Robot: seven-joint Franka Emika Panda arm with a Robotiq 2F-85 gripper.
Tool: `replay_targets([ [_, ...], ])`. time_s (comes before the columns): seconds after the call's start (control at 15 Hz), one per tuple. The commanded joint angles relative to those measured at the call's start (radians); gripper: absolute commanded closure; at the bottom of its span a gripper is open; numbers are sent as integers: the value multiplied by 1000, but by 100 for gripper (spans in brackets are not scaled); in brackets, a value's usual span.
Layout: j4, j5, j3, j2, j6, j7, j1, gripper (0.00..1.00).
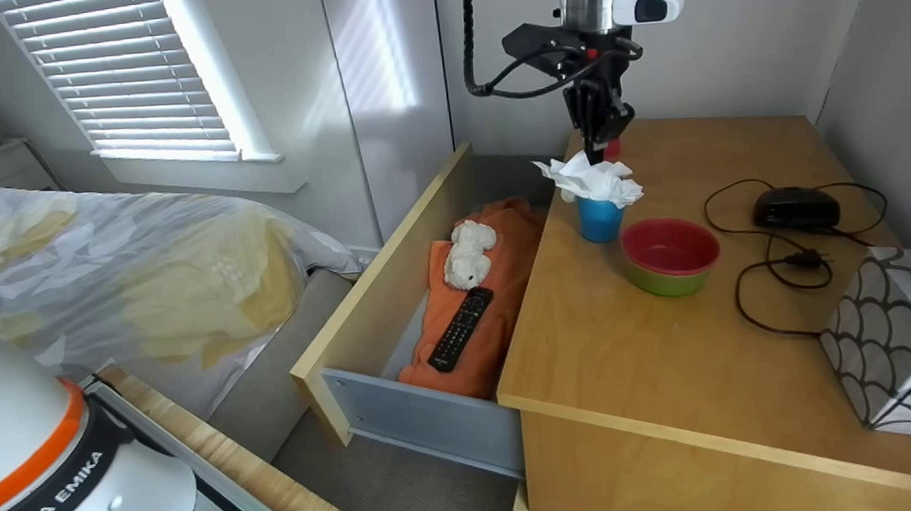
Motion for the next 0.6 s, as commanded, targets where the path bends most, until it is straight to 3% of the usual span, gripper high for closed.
replay_targets([
  [0.0,-47,11,5,-26,40,-21,-5,100],
  [0.53,-19,20,8,49,91,-32,-20,100],
])
